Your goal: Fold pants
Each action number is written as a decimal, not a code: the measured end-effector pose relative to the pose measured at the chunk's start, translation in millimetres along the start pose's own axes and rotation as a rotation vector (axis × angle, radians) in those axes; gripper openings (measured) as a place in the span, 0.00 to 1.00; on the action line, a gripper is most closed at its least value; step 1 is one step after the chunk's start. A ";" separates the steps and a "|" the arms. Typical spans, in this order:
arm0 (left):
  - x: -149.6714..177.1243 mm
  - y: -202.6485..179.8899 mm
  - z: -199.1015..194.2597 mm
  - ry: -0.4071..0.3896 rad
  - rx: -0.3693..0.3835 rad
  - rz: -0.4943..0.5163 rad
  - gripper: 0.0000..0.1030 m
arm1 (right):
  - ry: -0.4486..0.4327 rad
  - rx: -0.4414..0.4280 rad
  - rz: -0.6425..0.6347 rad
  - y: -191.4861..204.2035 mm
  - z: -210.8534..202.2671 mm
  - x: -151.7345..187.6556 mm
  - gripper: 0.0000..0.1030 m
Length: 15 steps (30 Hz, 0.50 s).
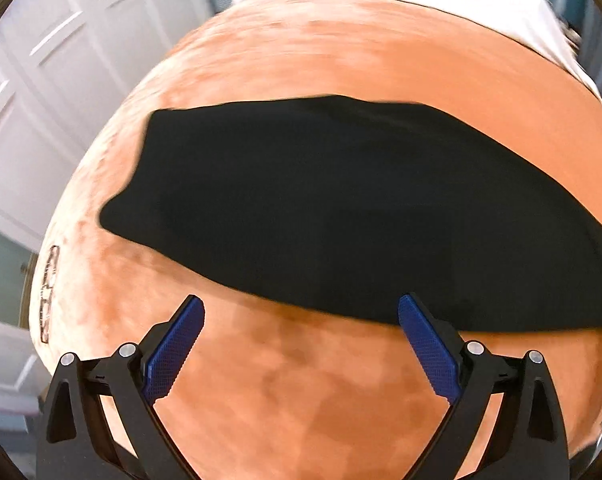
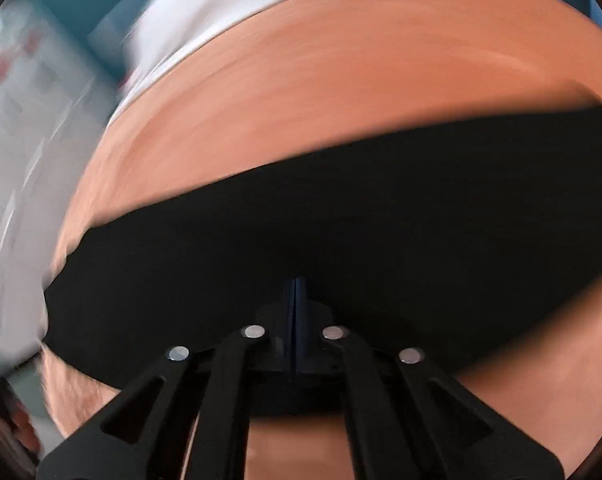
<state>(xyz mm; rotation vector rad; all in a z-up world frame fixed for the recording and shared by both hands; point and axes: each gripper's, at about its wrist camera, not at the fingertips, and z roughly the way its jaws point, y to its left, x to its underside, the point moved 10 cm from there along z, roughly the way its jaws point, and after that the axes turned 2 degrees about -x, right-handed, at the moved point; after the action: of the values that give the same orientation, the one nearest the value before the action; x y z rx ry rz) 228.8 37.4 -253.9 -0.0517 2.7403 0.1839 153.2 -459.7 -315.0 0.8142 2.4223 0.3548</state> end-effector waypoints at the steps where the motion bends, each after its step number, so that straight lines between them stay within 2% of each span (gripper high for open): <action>1: 6.2 -17.2 -5.1 0.005 0.013 0.022 0.93 | -0.029 0.052 0.055 -32.3 -17.1 -6.7 0.00; 2: 8.8 -33.5 -9.1 0.009 0.021 0.036 0.93 | -0.062 0.135 0.137 -75.8 -41.8 -15.2 0.05; 3: 14.1 -51.8 -12.8 0.013 0.026 0.059 0.93 | -0.088 0.187 0.167 -99.6 -59.8 -21.8 0.06; 5: 21.1 -82.1 -16.9 0.021 0.022 0.102 0.93 | -0.130 0.166 0.150 -109.7 -80.6 -36.3 0.06; 7: 27.1 -117.0 -22.9 0.024 0.028 0.154 0.93 | -0.135 0.181 0.095 -108.5 -83.0 -50.0 0.07; 9: 28.6 -152.9 -30.4 0.022 0.037 0.202 0.93 | -0.111 0.206 0.056 -116.4 -71.8 -56.6 0.27; 10: 28.5 -168.2 -35.0 0.015 0.040 0.219 0.93 | -0.086 0.222 0.053 -126.6 -61.7 -61.0 0.40; 12: 24.0 -200.5 -46.6 -0.001 0.045 0.255 0.93 | -0.050 0.179 0.114 -148.3 -49.0 -58.2 0.40; 14: 21.6 -220.3 -54.5 -0.016 0.045 0.287 0.93 | -0.030 0.098 0.186 -147.3 -33.7 -55.8 0.41; 15: 21.5 -229.9 -57.3 -0.022 0.042 0.305 0.93 | -0.039 0.091 0.187 -147.7 -32.5 -56.5 0.41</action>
<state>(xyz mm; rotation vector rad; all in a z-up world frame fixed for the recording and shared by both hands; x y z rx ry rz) 201.4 -198.4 -237.6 0.3784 2.7151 0.2091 101.8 -612.5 -325.0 1.0824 2.3468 0.2978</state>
